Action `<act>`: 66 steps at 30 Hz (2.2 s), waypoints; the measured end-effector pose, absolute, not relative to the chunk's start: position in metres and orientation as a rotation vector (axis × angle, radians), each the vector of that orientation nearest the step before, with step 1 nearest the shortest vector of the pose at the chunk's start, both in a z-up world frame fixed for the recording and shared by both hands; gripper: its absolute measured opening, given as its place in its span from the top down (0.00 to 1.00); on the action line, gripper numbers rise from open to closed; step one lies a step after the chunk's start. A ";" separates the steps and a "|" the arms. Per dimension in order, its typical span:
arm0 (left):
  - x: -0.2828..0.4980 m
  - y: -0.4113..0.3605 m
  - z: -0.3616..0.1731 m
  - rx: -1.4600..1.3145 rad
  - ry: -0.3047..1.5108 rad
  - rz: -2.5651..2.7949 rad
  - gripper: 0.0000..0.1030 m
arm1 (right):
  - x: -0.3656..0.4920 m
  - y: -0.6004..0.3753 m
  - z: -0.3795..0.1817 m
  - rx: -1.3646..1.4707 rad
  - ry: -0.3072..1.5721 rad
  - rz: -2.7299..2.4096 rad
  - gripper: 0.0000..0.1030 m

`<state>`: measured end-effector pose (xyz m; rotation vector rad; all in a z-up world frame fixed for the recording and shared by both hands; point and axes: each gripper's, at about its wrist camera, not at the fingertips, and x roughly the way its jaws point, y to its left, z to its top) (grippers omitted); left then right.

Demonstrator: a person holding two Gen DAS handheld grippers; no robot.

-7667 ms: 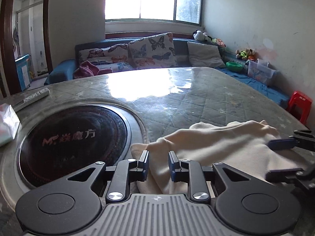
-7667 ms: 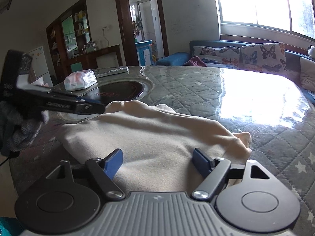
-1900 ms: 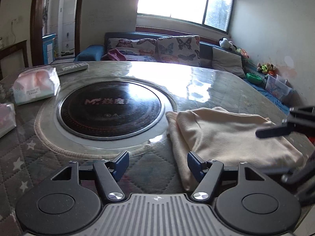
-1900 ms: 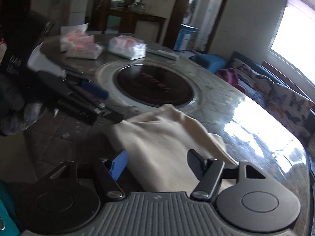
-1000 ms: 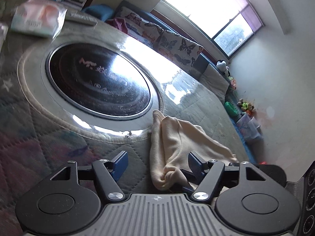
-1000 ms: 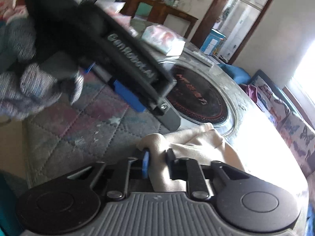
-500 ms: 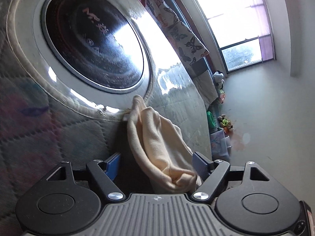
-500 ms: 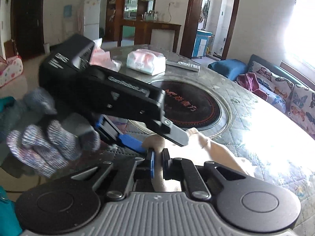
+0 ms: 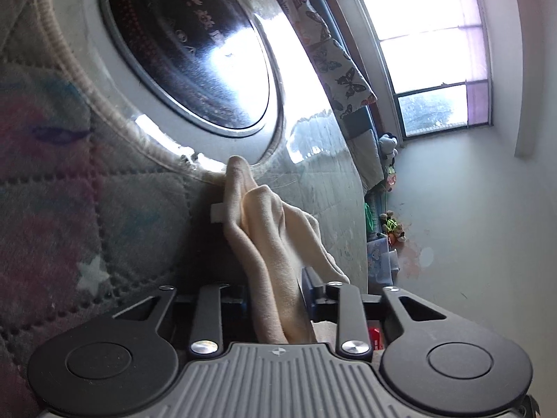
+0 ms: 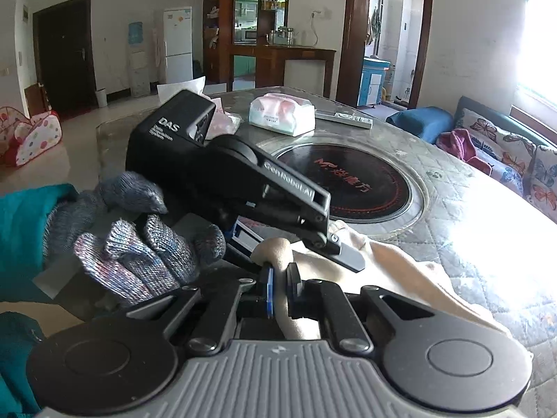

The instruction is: Fold clothes

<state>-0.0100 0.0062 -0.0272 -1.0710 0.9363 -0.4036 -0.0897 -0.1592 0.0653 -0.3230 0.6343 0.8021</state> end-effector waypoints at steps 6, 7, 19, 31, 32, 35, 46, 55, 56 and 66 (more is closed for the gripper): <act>-0.017 0.008 -0.032 -1.041 0.931 -0.383 0.84 | -0.093 -0.159 0.061 -0.312 0.647 0.805 0.92; -0.018 0.009 -0.032 -1.038 0.931 -0.384 0.84 | -0.093 -0.162 0.062 -0.302 0.647 0.801 0.92; -0.019 0.002 -0.030 -0.993 0.924 -0.387 0.85 | -0.081 -0.248 0.062 -0.122 0.659 0.476 0.83; -0.011 -0.014 -0.018 -0.924 0.908 -0.373 0.85 | -0.039 -0.342 0.020 0.109 0.721 0.232 0.55; -0.011 -0.014 -0.018 -0.918 0.907 -0.373 0.85 | -0.037 -0.348 0.016 0.128 0.726 0.226 0.54; -0.008 -0.016 -0.017 -0.906 0.904 -0.373 0.85 | -0.034 -0.358 0.006 0.195 0.730 0.232 0.52; -0.003 -0.028 -0.007 -0.823 0.894 -0.371 0.85 | -0.034 -0.359 0.004 0.290 0.710 0.269 0.82; 0.002 -0.061 0.021 -0.690 0.856 -0.443 0.86 | -0.065 -0.371 0.028 0.334 0.601 0.263 0.87; 0.004 -0.067 0.024 -0.677 0.854 -0.460 0.86 | -0.068 -0.374 0.031 0.332 0.593 0.257 0.87; 0.021 -0.161 0.048 -0.573 0.840 -0.647 0.87 | -0.098 -0.425 0.063 0.284 0.518 0.087 0.88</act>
